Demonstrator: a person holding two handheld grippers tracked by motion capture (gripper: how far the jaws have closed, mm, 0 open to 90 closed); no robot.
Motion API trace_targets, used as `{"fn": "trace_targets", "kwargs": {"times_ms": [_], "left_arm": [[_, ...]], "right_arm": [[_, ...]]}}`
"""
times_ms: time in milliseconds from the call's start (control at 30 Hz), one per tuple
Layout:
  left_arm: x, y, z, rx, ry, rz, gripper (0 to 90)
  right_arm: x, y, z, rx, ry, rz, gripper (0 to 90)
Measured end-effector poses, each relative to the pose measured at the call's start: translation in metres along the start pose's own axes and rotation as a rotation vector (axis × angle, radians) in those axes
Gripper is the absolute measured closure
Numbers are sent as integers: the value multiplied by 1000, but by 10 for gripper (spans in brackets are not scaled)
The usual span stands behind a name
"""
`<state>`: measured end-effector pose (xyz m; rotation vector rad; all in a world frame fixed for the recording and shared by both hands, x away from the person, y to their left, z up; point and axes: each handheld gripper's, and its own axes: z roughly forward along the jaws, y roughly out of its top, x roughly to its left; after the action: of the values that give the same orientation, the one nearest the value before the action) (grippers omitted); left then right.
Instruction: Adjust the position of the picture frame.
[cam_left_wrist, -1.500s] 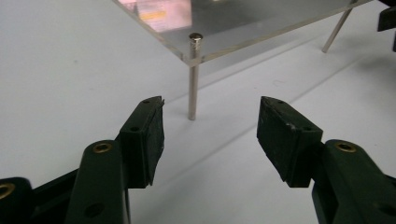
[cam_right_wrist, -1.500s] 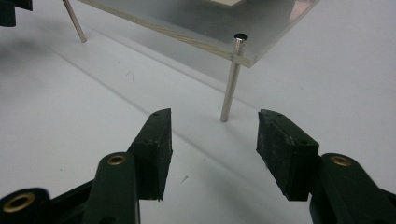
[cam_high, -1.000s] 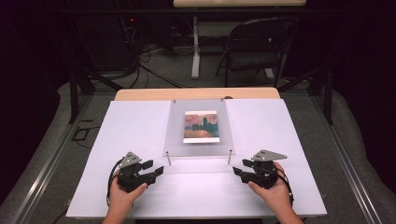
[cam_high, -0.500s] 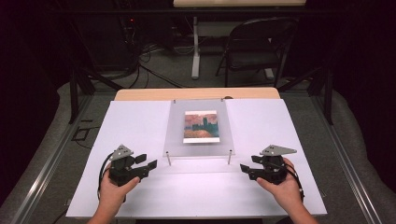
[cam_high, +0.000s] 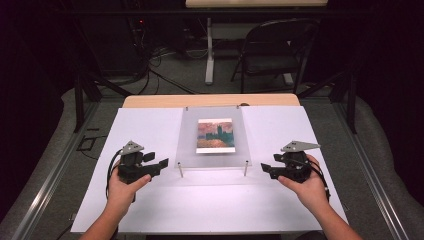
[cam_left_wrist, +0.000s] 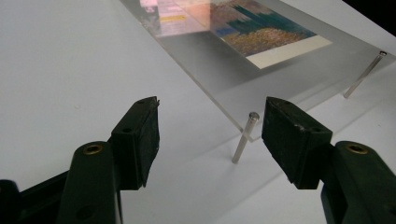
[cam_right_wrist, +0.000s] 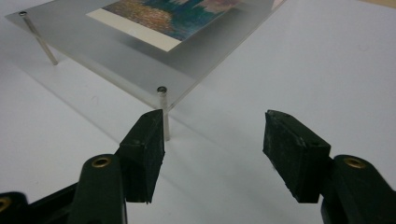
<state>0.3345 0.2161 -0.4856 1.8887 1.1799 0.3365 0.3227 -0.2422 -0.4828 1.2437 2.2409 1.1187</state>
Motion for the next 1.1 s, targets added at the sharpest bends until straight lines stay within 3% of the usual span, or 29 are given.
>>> {"fn": "trace_targets", "kwargs": {"times_ms": [133, 367, 767, 967, 1100], "left_arm": [[1, 10, 3, 0, -4, 0, 368], [5, 25, 7, -20, -28, -11, 365], [17, 48, 25, -20, -1, -32, 384], [21, 59, 34, -25, 5, -56, 395], [23, 64, 39, -23, 21, -52, 395]], "right_arm": [[-3, 9, 4, -4, -18, -1, 383], [-10, 22, 16, -6, -7, 19, 378], [-18, 42, 34, 8, -9, -18, 407], [-26, 54, 43, 13, 22, 1, 433], [-29, 62, 48, 1, 14, -10, 420]]}}
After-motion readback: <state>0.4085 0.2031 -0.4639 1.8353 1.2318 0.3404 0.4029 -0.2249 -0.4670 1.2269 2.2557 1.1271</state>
